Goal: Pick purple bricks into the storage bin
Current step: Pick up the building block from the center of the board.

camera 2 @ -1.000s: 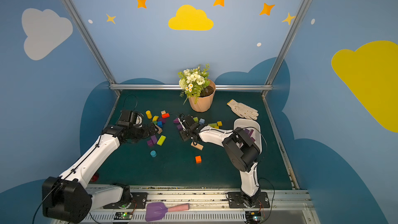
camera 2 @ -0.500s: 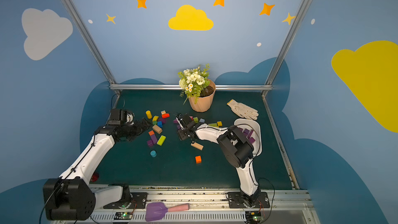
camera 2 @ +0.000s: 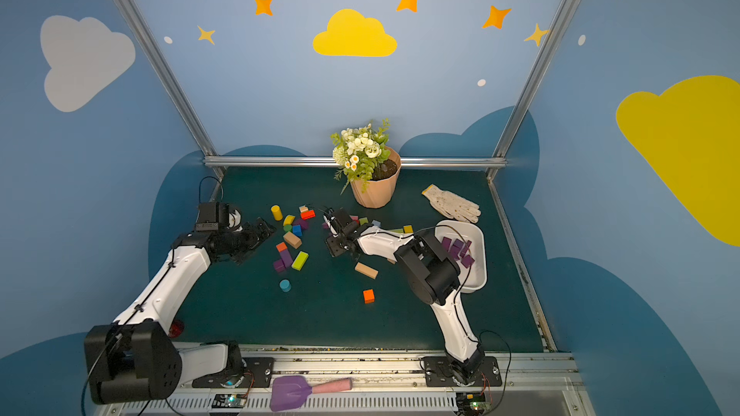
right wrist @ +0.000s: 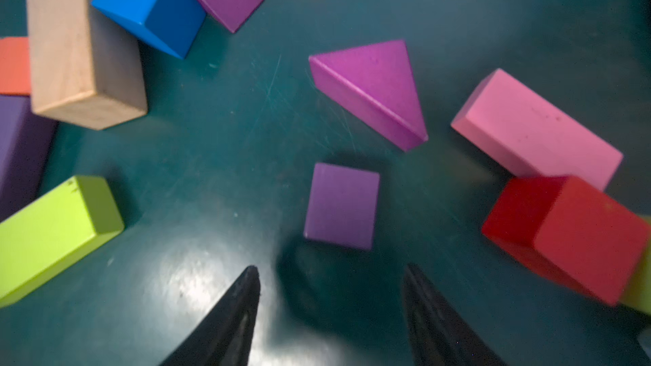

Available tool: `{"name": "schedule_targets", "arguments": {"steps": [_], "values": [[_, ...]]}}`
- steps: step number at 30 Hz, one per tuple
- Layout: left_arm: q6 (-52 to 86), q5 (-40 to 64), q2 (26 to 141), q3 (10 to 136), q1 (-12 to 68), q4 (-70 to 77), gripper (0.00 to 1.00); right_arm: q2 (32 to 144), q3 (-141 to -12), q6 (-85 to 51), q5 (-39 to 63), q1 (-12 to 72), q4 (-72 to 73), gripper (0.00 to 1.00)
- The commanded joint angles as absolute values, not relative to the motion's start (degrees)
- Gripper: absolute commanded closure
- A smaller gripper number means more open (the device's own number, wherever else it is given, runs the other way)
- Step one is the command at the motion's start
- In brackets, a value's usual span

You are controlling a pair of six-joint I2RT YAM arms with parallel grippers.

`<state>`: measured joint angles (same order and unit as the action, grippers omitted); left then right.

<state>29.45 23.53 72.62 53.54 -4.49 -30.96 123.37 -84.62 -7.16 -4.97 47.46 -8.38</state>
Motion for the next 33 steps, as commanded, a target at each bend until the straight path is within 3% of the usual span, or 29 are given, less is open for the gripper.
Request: {"name": "schedule_targets", "arguments": {"steps": [1,9,24,33], "values": [[29.97,24.37,72.89,52.78,-4.81,-30.33,0.00,125.48,-87.03,-7.02,-5.02,46.82,-9.40,0.34],[30.15,24.70,73.04,52.81,-4.75,-30.15,0.00,128.94,-91.08,-7.15,-4.42,46.44,-11.39,0.38],[30.45,25.00,73.17,52.65,-4.77,-30.12,0.00,130.77,-93.60,-7.45,-7.00,46.91,-13.89,0.66],[30.95,26.21,74.13,52.56,-4.75,-29.97,0.00,128.46,-90.00,-7.01,-6.57,47.03,-10.61,0.70]]}}
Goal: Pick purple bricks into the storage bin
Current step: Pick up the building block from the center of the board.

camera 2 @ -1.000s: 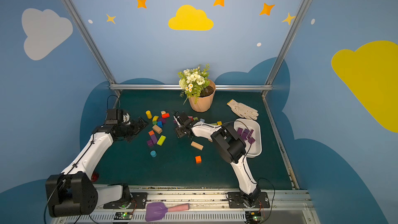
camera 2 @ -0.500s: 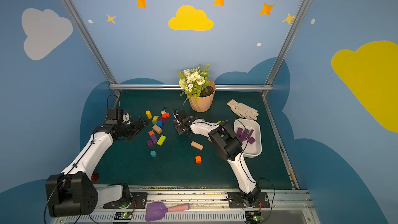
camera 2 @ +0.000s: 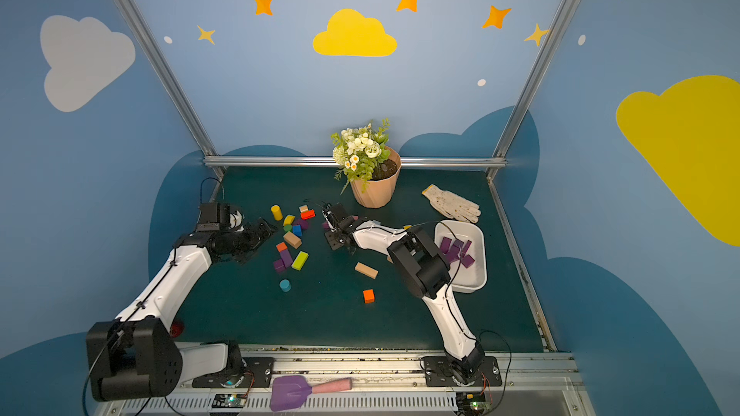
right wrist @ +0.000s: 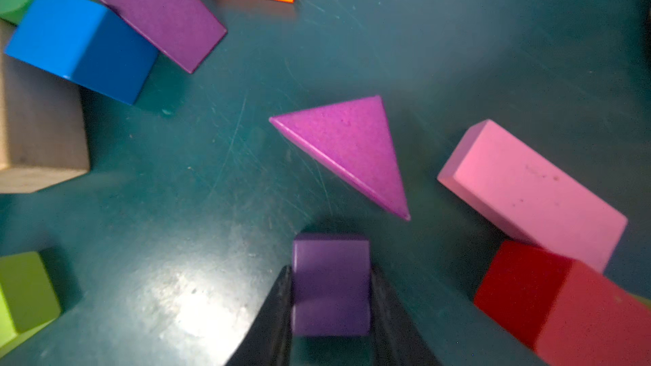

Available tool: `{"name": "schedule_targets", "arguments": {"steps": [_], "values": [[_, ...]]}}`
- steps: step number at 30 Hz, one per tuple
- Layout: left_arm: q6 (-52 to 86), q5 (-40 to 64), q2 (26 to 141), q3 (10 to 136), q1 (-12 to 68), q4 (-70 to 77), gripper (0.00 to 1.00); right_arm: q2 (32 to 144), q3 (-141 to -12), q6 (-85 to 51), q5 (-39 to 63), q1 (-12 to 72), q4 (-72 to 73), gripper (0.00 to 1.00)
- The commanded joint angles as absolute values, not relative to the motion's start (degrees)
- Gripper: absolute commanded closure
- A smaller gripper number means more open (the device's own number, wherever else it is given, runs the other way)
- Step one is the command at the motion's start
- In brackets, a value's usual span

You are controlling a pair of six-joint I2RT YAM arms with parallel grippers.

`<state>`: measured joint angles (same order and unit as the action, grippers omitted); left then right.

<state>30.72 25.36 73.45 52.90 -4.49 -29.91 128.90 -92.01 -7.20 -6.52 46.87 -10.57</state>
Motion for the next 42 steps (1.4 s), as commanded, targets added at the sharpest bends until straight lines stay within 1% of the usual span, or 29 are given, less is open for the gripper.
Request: {"name": "schedule_targets", "arguments": {"steps": [1,5,14,21,26,35,42], "values": [[31.06,26.39,74.23,52.56,-4.74,-29.98,0.00,128.02,-89.57,-7.03,-6.57,47.10,-10.27,0.70],[31.33,26.64,75.07,52.56,-3.78,-29.97,0.00,126.34,-87.28,-7.38,-6.18,47.02,-8.88,0.71],[30.83,26.39,76.89,53.37,1.48,-31.15,0.00,120.08,-80.14,-8.83,-5.36,47.01,-6.82,0.71],[30.51,27.47,77.62,53.70,3.04,-31.50,0.00,114.68,-74.63,-10.39,-5.52,46.93,-6.39,0.72],[29.93,26.08,76.92,53.66,4.63,-31.64,0.00,110.18,-71.10,-12.31,-5.68,46.17,-7.17,0.72],[28.49,22.87,75.37,53.61,8.22,-31.93,0.00,101.99,-67.69,-17.67,-3.91,41.31,-11.18,0.72],[27.09,18.98,72.84,52.83,10.86,-31.56,0.00,97.86,-67.47,-20.52,-4.48,36.57,-17.75,0.71]]}}
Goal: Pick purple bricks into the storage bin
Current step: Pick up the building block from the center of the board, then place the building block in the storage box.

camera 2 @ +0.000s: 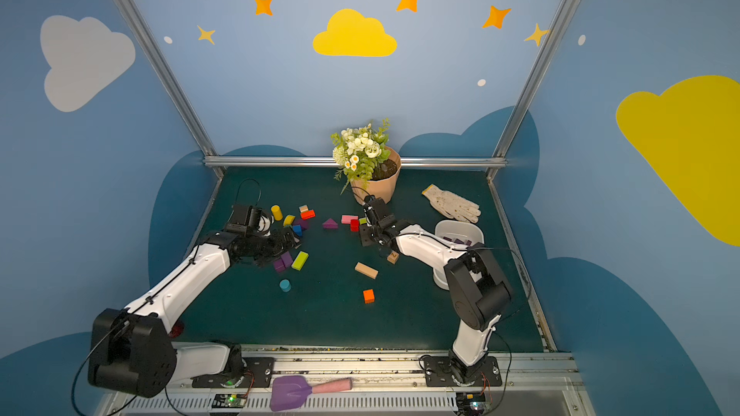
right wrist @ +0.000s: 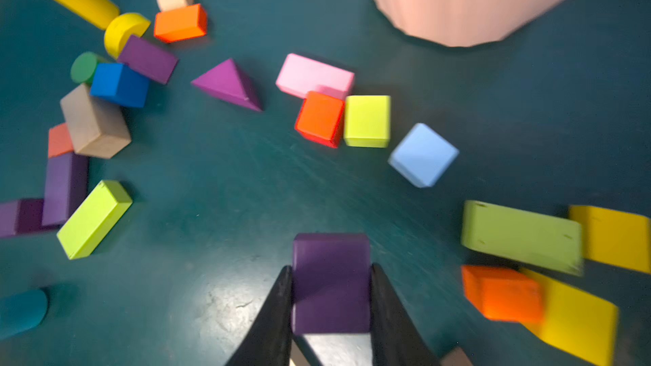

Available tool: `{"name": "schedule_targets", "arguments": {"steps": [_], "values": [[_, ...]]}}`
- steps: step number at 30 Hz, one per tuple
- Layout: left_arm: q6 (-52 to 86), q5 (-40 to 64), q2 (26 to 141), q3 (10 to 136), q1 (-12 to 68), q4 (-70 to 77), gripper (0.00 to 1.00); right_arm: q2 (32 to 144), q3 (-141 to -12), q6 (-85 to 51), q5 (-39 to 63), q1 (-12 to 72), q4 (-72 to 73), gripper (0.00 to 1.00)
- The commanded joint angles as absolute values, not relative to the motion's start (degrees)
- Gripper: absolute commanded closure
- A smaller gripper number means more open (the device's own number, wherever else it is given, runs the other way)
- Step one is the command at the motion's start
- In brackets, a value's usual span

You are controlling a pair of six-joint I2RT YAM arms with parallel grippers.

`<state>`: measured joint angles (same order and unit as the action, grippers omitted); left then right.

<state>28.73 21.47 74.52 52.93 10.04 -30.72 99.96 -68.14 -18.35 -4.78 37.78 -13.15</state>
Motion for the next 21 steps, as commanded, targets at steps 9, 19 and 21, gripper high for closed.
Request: {"name": "schedule_targets", "arguments": {"steps": [9,19,21], "values": [[26.17,15.93,71.14,52.21,13.46,-31.07,0.00,90.29,-62.76,-22.80,-6.08,31.01,-21.53,0.71],[25.18,14.15,68.04,50.37,15.57,-28.69,0.00,81.86,-57.49,-26.58,-11.14,22.07,-24.21,0.69],[25.07,13.70,67.44,49.89,15.79,-28.24,0.00,80.77,-56.59,-27.53,-10.96,19.80,-24.37,0.69]]}}
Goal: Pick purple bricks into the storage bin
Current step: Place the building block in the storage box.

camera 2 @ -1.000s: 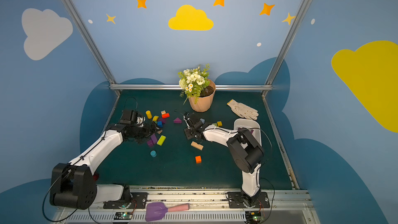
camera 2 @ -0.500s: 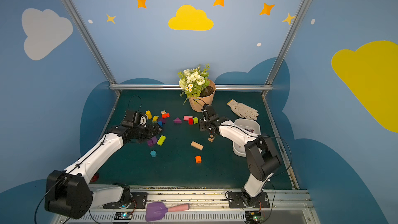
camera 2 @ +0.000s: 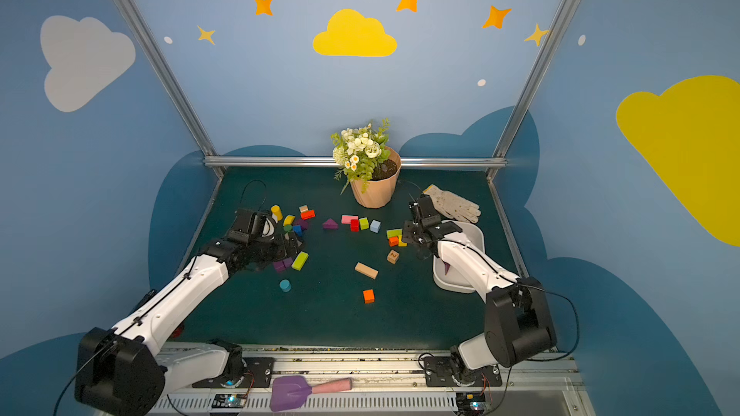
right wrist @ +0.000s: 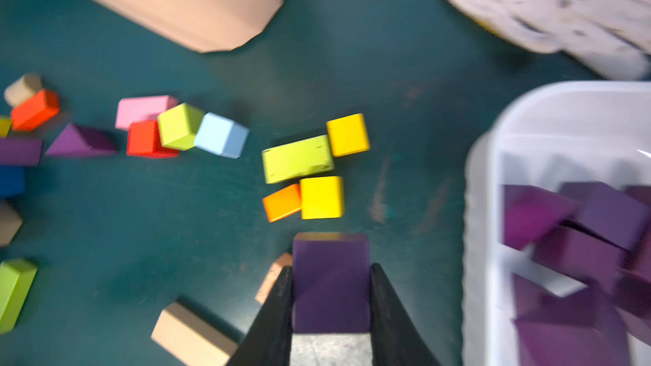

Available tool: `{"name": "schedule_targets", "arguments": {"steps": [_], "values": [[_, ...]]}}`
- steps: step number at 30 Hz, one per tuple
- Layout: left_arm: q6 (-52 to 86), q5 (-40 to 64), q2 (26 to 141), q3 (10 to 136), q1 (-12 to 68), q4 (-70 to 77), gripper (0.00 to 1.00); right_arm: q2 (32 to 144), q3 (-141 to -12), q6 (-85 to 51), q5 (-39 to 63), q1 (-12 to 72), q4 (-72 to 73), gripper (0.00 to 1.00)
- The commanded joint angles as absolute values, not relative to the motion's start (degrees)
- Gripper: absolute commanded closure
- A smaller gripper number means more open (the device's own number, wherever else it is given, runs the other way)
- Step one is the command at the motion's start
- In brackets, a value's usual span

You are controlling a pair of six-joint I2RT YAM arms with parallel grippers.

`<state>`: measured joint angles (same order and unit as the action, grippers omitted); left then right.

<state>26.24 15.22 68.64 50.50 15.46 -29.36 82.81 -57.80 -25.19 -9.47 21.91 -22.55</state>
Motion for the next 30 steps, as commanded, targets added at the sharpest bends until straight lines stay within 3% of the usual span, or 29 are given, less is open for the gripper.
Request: {"name": "schedule_targets", "arguments": {"steps": [1,18,30], "values": [[24.89,13.26,67.11,49.68,16.19,-28.00,0.00,80.30,-56.29,-28.09,-10.91,18.50,-24.58,0.69],[19.24,8.81,59.93,43.58,22.19,-20.67,0.00,77.08,-50.47,-32.43,-3.79,-0.53,-23.51,0.68],[17.45,8.83,59.39,42.85,24.32,-20.15,0.00,83.58,-52.84,-30.99,-0.95,-4.76,-22.43,0.68]]}}
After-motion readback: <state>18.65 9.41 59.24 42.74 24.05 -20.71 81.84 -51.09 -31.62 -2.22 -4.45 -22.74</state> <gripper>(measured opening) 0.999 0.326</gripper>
